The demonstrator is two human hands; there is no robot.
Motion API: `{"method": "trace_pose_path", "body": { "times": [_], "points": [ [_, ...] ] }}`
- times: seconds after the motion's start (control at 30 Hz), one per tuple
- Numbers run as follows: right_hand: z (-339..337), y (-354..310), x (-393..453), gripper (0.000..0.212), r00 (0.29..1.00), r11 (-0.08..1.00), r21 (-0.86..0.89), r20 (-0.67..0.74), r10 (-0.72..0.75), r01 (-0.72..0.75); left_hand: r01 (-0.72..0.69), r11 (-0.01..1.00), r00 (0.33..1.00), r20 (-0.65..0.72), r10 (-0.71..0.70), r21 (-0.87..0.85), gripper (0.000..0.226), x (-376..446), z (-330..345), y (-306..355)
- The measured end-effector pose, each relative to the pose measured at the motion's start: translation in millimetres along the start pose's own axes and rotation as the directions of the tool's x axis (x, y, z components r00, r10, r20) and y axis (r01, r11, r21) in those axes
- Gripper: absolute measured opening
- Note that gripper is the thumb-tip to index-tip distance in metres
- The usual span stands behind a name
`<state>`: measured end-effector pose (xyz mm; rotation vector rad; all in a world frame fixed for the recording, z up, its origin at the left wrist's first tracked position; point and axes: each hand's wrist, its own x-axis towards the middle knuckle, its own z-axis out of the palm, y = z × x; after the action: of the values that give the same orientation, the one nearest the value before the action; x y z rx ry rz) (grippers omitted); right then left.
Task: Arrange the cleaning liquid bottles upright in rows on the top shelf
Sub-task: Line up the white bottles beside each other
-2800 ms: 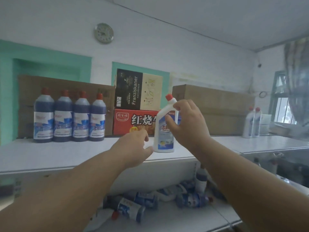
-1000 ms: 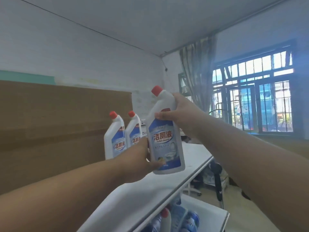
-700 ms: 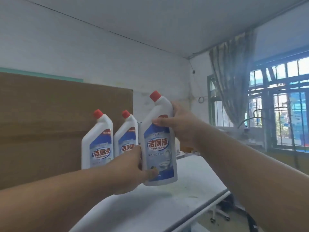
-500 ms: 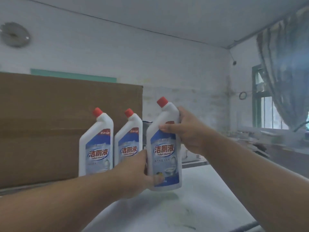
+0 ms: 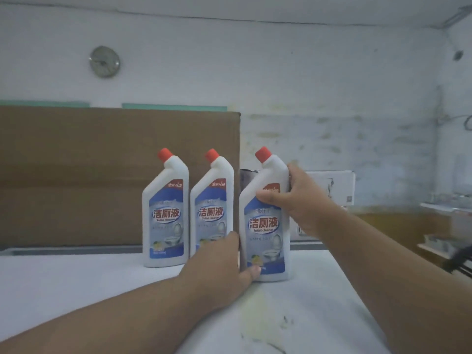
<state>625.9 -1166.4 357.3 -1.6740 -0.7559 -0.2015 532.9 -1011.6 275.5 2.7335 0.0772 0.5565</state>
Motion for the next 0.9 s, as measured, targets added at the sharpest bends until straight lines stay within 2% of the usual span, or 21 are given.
{"method": "trace_pose_path", "body": {
  "times": [0.1, 0.2, 0.27, 0.43, 0.63, 0.73, 0.9],
  "points": [
    [-0.7, 13.4, -8.1, 0.067, 0.997, 0.994, -0.112, 0.078, 0.026, -0.017, -0.009, 0.999, 1.0, -0.027, 0.011, 0.047, 0.049, 1.1, 1.7, -2.5],
    [0.0, 24.9, -11.8, 0.068, 0.986, 0.989, -0.136, 0.142, 0.083, -0.063, -0.011, 0.996, 1.0, -0.027, 0.014, 0.093, 0.048, 2.7, 4.5, -4.5],
    [3.6, 28.5, -9.1, 0.067, 0.991, 0.989, -0.136, 0.113, 0.066, -0.05, -0.005, 0.992, 1.0, -0.023, 0.008, 0.124, 0.044, 3.7, 5.9, -6.0],
    [15.4, 31.8, 0.8, 0.065, 0.998, 0.981, -0.181, 0.012, 0.066, -0.063, -0.029, 0.984, 1.0, 0.003, 0.029, 0.176, 0.017, 2.0, 3.4, -6.3],
    [20.6, 49.6, -15.0, 0.076, 0.99, 0.931, -0.346, 0.03, 0.134, -0.116, -0.028, 0.98, 0.999, 0.025, 0.023, 0.196, 0.016, 1.4, 2.8, -6.0],
    [24.0, 50.6, -12.4, 0.073, 0.993, 0.898, -0.426, -0.022, 0.114, -0.113, -0.029, 0.977, 0.999, 0.041, 0.02, 0.213, 0.014, 3.2, 4.0, -6.2],
    [31.7, 49.1, -7.1, 0.068, 0.992, 0.885, -0.449, -0.036, 0.123, -0.126, -0.034, 0.971, 0.998, 0.055, 0.021, 0.235, 0.015, 4.4, 2.4, -5.1]
  ]
}}
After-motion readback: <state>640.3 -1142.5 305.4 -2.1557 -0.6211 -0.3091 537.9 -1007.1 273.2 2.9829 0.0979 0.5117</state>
